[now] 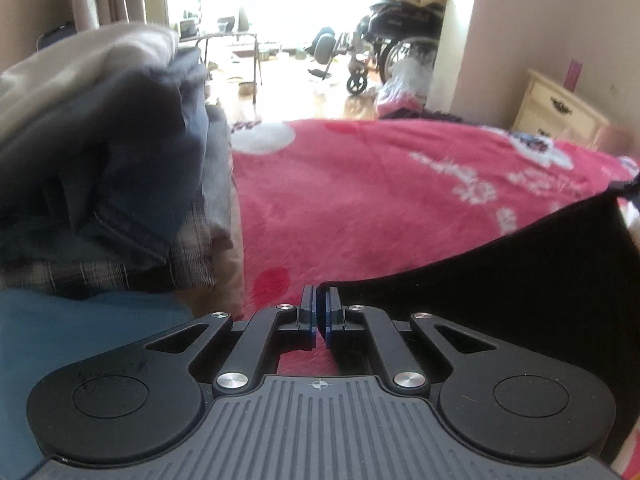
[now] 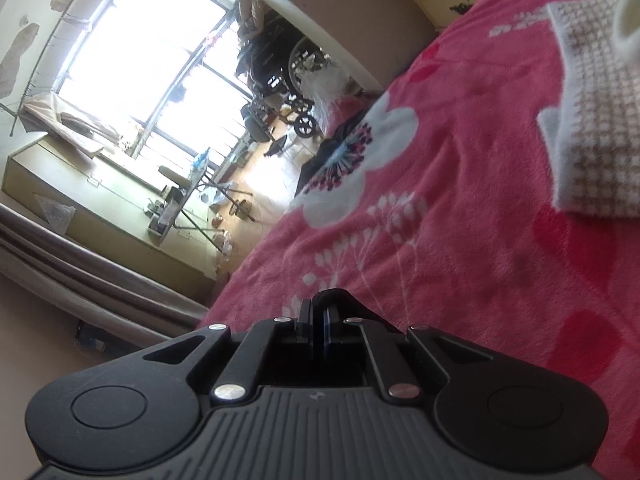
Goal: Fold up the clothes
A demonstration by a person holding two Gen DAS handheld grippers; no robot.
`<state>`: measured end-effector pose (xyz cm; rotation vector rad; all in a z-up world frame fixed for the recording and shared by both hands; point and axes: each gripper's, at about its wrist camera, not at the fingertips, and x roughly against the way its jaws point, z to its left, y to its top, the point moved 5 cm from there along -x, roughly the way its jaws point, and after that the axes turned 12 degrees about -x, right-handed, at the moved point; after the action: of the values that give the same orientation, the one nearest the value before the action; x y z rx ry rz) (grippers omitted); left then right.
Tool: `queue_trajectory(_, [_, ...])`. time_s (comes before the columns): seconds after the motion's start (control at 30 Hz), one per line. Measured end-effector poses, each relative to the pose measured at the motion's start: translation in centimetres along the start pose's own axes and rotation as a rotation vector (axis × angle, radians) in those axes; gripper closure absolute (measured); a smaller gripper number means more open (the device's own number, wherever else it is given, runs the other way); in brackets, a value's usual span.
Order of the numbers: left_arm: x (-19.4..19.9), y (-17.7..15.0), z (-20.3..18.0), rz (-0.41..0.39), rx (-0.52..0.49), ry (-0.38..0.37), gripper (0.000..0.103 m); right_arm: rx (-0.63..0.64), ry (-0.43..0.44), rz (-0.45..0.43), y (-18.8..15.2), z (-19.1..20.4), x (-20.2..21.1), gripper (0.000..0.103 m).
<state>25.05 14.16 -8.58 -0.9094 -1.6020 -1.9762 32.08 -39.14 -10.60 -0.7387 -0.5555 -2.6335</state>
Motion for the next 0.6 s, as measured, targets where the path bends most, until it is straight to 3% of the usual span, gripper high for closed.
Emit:
queue_trajectory(0.13, [-2.1,-0.8,-0.3,0.059,-0.013,0.007,0.100,-0.007,-0.044,0.032,-0.5,-1.1,-2.6,0.098])
queue_trajectory(0.2, [-3.1,-1.4,-0.4,0.098,-0.003,-0.004,0.097,-0.023,-0.084,0.064,-0.6,-2.0,-3.9,0.092])
queue_trajectory(0.23, [-3.4,-1.6,-0.4,0.109,0.009,0.006,0.092,-0.041,-0.107,0.088,-0.6,-2.7,-4.6,0.087])
queue_trajectory(0.27, [-3.5,-1.7,-0.4,0.111,0.025,0.010,0.086,-0.069,-0.119,0.116,-0.5,-3.3,-5.1,0.073])
queue_trajectory(0.3, [-3.4,-1.8,-0.3,0.104,0.039,0.010,0.084,-0.089,-0.107,0.115,-0.2,-3.5,-4.8,0.067])
queue_trajectory(0.4, [-2.4,-1.7,-0.1,0.082,0.069,0.003,0.075,-0.122,-0.047,0.090,1.0,-3.7,-3.3,0.065])
queue_trajectory(0.6, [1.2,-1.0,-0.7,0.047,0.082,-0.043,0.066,-0.017,0.000,0.036,3.5,-3.2,3.4,0.064])
